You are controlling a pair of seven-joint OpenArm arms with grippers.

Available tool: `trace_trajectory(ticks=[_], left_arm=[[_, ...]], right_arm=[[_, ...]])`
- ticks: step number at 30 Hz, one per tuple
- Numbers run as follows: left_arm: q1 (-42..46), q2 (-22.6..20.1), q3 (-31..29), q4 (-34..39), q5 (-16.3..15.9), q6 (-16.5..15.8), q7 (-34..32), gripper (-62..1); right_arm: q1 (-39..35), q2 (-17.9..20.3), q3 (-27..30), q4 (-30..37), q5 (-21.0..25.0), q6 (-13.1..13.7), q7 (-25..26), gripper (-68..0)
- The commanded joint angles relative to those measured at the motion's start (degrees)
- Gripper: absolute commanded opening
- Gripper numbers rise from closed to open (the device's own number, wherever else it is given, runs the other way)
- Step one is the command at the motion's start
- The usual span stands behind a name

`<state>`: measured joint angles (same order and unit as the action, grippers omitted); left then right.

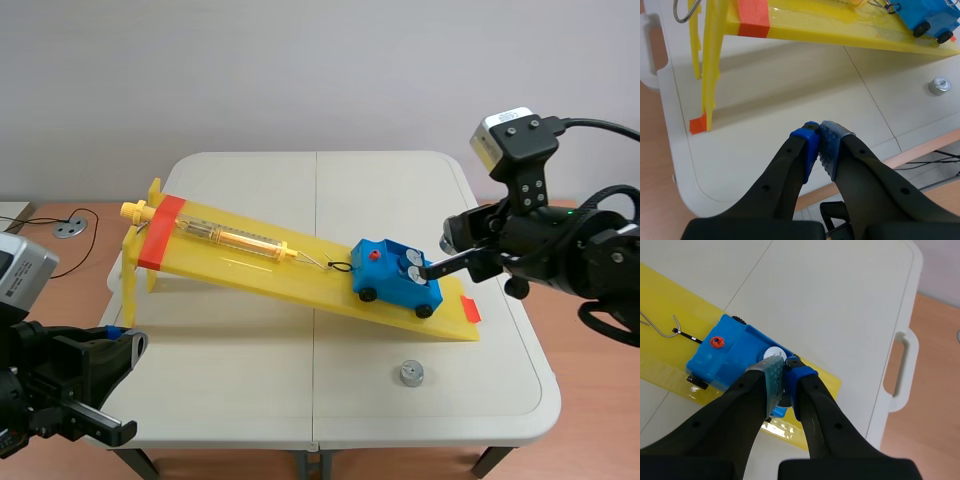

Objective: Place the four metal weights on the blue cart on the ramp.

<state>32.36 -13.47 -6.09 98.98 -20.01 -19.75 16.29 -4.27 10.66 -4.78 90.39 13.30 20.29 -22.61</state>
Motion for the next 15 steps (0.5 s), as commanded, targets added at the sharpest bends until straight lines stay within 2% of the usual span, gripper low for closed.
trace_trajectory(ticks=[1,8,15], left_arm=[[-1.09,0.28,-0.57,3.93,-4.22,-1.49,-5.75,-58.4],[-1.09,0.28,-0.57,3.93,-4.22,-1.49,-5.73,-58.4],[-1.09,0.28,-0.57,3.93,-4.22,-1.49,-5.73,-58.4]], right_arm=[[7.04,-0.59,-1.05,2.69,1.75,-1.05,8.59,-66.9],[11.85,-2.95,-3.78,-3.34,-1.2,-1.73,9.03,-66.9],[14.95,-4.33,-5.57,-7.54,-4.35,-4.24,9.7,-66.9]])
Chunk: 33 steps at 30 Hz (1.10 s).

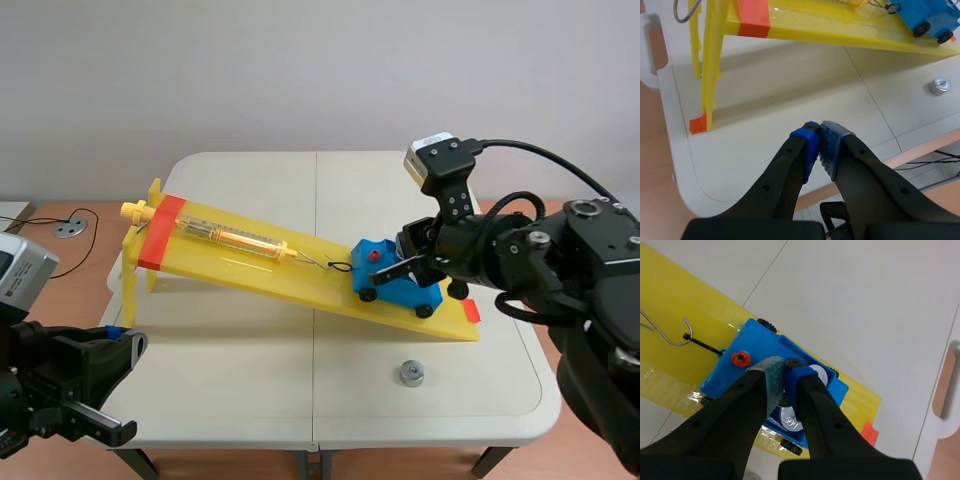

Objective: Place the four metal weights on the blue cart on the ramp.

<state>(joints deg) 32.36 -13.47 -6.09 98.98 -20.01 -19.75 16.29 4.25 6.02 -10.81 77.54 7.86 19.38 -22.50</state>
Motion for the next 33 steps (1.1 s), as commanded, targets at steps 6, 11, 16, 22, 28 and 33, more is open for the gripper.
trace_trajectory(ticks=[6,11,16,22,28,33], left_arm=[[-1.09,0.28,-0.57,3.93,-4.22,-1.49,-5.75,-58.4],[-1.09,0.28,-0.57,3.93,-4.22,-1.49,-5.75,-58.4],[-1.09,0.28,-0.57,3.93,-4.22,-1.49,-5.73,-58.4],[-1.09,0.28,-0.57,3.93,-4.22,-1.49,-5.75,-58.4],[-1.09,0.28,-0.57,3.93,-4.24,-1.49,-5.75,-58.4],[-1.09,0.28,-0.57,3.93,-4.24,-1.49,-5.75,-58.4]], right_arm=[[7.85,-0.39,0.22,3.21,-0.15,-6.19,10.58,-66.9],[9.18,-1.07,0.2,0.59,-0.15,-6.12,11.93,-66.9],[9.77,-1.16,0.17,-0.28,-0.15,-6.12,12.5,-66.9],[10.05,-1.14,0.17,-0.31,-0.11,-6.05,13.29,-66.9],[10.05,-1.11,0.17,-0.31,0.28,-2.34,13.29,-58.7],[10.05,-1.07,0.31,-0.28,0.26,-1.99,15.06,-53.1]])
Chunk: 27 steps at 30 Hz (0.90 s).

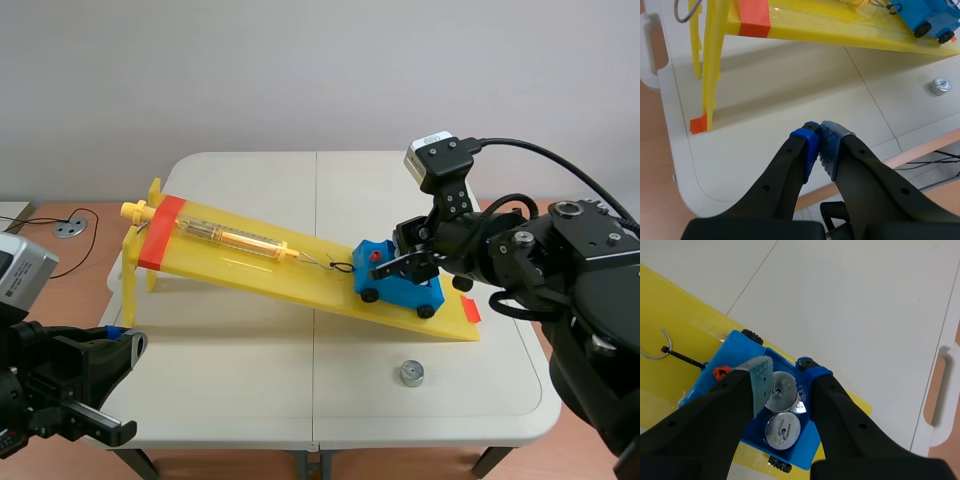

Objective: Place the four metal weights on the blue cart on the ramp.

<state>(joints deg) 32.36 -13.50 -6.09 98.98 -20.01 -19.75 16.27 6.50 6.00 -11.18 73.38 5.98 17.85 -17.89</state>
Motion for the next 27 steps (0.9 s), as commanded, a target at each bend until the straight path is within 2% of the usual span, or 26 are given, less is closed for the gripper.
trace_trajectory(ticks=[1,5,9,12,19,24,27], left_arm=[[-1.09,0.31,-0.57,3.93,-4.24,-1.49,-5.73,-58.4],[-1.09,0.31,-0.57,3.93,-4.24,-1.49,-5.73,-58.4],[-1.09,0.31,-0.57,3.93,-4.24,-1.49,-5.73,-58.4],[-1.09,0.31,-0.57,3.93,-4.24,-1.49,-5.73,-58.4],[-1.09,0.31,-0.57,3.93,-4.24,-1.49,-5.73,-58.4],[-1.09,0.31,-0.57,3.93,-4.22,-1.49,-5.7,-58.4],[-1.09,0.31,-0.57,3.93,-4.22,-1.49,-5.7,-58.4]], right_arm=[[7.8,-0.92,0.72,4.0,2.14,-0.46,10.78,-53.1],[7.78,-0.15,1.07,5.75,2.12,-0.39,10.43,-53.1],[7.15,1.38,2.84,10.16,2.29,-0.11,6.82,-53.1],[5.03,3.8,3.67,14.8,5.6,1.95,4.94,-53.1],[-4.7,11.26,5.11,25.27,13.99,5.29,1.84,-53.1],[-13.68,16.06,7.5,32.11,15.5,7.21,0.48,-53.1],[-18.6,18.64,9.33,35.54,15.54,7.34,-0.46,-53.1]])
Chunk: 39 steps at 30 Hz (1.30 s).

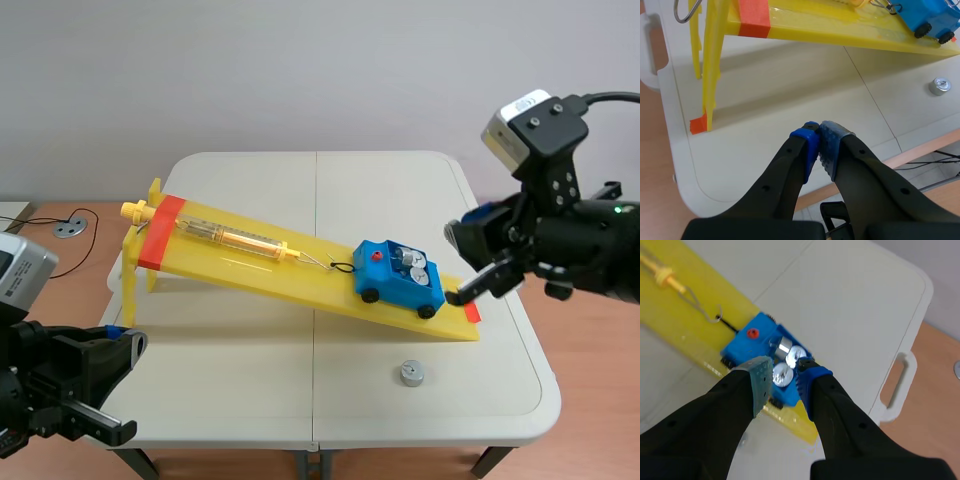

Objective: Place the four metal weights on the blue cart on the ramp.

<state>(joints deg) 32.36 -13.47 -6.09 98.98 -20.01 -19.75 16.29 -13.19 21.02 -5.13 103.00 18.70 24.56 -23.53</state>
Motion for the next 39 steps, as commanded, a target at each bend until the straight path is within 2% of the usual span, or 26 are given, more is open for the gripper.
trace_trajectory(ticks=[1,8,17,22,36,39], left_arm=[[-1.09,0.28,-0.57,3.93,-4.22,-1.49,-5.73,-58.4],[-1.09,0.28,-0.57,3.93,-4.22,-1.49,-5.75,-58.4],[-1.09,0.28,-0.57,3.93,-4.24,-1.49,-5.75,-58.4],[-1.11,0.28,-0.57,3.93,-4.24,-1.49,-5.75,-58.4],[-1.11,0.28,-0.57,3.93,-4.24,-1.49,-5.75,-58.4],[-1.11,0.28,-0.57,3.93,-4.24,-1.49,-5.75,-58.4]], right_arm=[[-0.48,4.33,3.91,6.88,2.82,0.63,5.07,-53.1],[-8.0,5.66,6.21,8.81,2.97,1.03,4.55,-53.1],[-8.55,5.03,5.4,3.32,2.97,1.03,7.98,-53.1],[-6.16,3.32,2.1,-1.51,1.77,1.05,8.92,-53.1],[4.15,-4.07,-6.56,-16.68,-6.58,0.61,12.85,-53.1],[5.86,-5.38,-7.85,-19.17,-7.19,0.42,13.2,-53.1]])
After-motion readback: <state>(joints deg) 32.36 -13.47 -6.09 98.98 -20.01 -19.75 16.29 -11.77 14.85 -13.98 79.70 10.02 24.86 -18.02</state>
